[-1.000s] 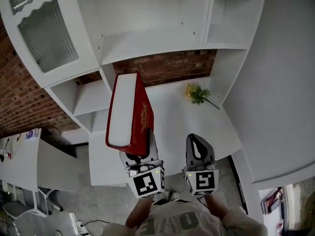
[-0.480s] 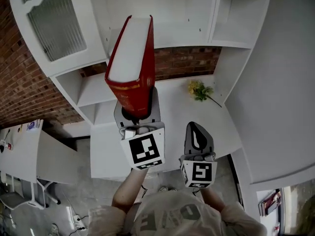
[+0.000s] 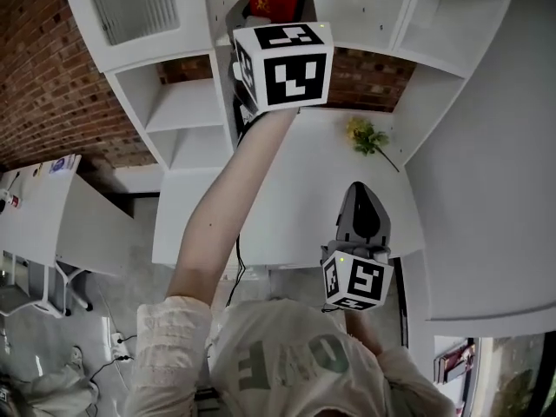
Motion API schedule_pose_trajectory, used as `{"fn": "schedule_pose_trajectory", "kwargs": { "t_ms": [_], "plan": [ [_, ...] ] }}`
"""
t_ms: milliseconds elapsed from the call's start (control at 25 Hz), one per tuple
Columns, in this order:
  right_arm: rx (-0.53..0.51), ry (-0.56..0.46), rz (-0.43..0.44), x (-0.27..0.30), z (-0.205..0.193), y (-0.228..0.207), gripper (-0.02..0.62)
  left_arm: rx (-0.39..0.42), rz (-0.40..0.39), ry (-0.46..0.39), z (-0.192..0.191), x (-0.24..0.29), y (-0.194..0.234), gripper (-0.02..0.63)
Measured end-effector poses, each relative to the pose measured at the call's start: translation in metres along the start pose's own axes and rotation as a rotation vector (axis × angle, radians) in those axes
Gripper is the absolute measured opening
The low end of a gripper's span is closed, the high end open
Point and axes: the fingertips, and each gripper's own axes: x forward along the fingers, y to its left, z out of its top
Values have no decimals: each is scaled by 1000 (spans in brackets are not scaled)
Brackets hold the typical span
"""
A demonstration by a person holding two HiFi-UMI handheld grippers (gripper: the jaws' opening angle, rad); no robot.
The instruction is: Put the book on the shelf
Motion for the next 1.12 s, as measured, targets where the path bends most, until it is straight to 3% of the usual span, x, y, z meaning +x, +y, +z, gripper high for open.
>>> {"fn": "schedule_pose_trajectory", "kwargs": {
  "t_ms": [200,520,1120],
  "plan": [
    [16,0,-40,-10,-1,-9,17,71,82,127,-10,45,5,247],
    [23,25,-139,-20,-16,-37,17,-18,192,219,-41,86,10,247],
    [-5,85,-241,0,-35,-77,17,-14,232,217,-75,169,20,247]
  ]
}}
